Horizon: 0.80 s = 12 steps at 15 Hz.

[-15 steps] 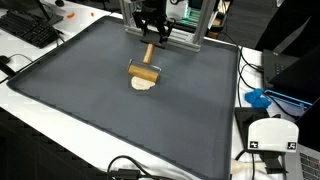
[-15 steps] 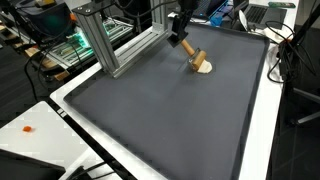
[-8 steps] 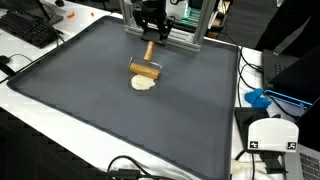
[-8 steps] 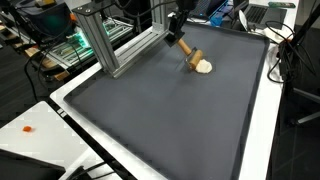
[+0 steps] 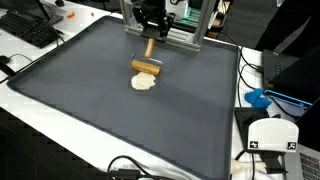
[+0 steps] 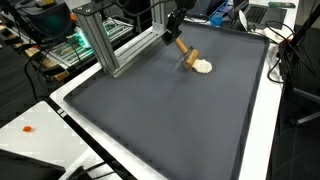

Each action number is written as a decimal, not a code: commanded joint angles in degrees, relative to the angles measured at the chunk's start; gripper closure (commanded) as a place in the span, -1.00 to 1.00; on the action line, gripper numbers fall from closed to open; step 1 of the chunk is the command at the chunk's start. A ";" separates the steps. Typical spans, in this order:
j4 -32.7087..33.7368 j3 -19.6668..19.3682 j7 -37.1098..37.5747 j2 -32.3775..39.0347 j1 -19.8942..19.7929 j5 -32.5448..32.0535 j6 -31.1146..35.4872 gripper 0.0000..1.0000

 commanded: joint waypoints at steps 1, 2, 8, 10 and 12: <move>0.77 0.31 -1.06 0.09 -0.66 0.73 -2.43 0.29; 0.78 0.34 -0.92 0.19 -0.67 0.92 -2.11 0.29; 2.28 0.57 -0.26 1.34 -0.52 1.82 0.23 0.29; 2.94 0.61 -0.18 2.05 -0.48 1.95 0.62 0.29; 3.57 0.61 0.03 2.88 -0.46 2.08 1.30 0.29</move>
